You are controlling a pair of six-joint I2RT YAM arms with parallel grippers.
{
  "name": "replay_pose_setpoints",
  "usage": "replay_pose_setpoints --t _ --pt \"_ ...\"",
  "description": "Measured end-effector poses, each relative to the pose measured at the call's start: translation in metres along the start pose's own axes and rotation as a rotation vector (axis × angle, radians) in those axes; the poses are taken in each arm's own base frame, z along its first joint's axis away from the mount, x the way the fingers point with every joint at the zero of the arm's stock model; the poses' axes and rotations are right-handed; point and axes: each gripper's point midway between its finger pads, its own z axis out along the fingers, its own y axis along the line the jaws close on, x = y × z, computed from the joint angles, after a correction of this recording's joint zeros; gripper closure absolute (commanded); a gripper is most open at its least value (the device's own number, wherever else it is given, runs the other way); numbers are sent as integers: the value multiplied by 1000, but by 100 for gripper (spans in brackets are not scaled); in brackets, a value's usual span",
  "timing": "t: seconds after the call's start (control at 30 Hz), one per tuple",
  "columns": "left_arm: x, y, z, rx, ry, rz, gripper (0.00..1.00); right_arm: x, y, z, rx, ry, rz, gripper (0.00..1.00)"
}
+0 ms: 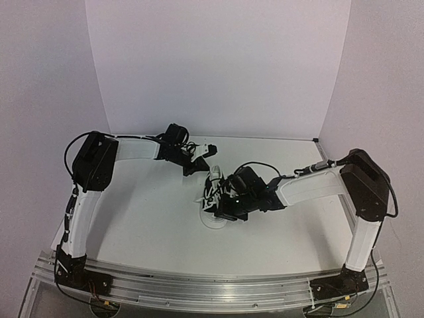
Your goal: Tie the shoes
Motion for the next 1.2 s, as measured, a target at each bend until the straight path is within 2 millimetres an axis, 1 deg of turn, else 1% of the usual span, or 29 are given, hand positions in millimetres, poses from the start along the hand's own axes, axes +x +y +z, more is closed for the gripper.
replay_pose_setpoints --t 0.07,0.2,0.37,0.5,0.6,0.73,0.83,0.93,1.03,1.13,1.2 --pt "4 1 2 -1 6 5 100 1 0 0 -11 3 4 100" --pt "6 1 5 -2 6 16 100 1 0 0 -34 7 13 100" --pt "3 5 5 -8 -1 18 100 1 0 -1 -64 27 30 100" --pt "-2 8 4 -8 -16 4 100 1 2 -4 -113 80 80 100" --pt "-3 6 2 13 -29 -14 100 2 6 -8 -151 131 125 100" --pt "-4 4 -3 37 -40 -55 100 -3 17 -15 -209 173 167 100" --pt "-6 5 -8 43 -45 -85 100 -3 19 -18 -233 208 213 100" --pt "-10 7 -13 37 -47 -102 100 -4 17 -21 -246 230 254 100" --pt "-10 7 -14 35 -44 -107 100 1 10 -20 -243 252 292 100" --pt "-2 1 -12 49 -28 -123 100 13 -5 -17 -217 276 328 100" --pt "6 -5 -11 63 -13 -138 100 18 -10 -16 -213 284 337 100"
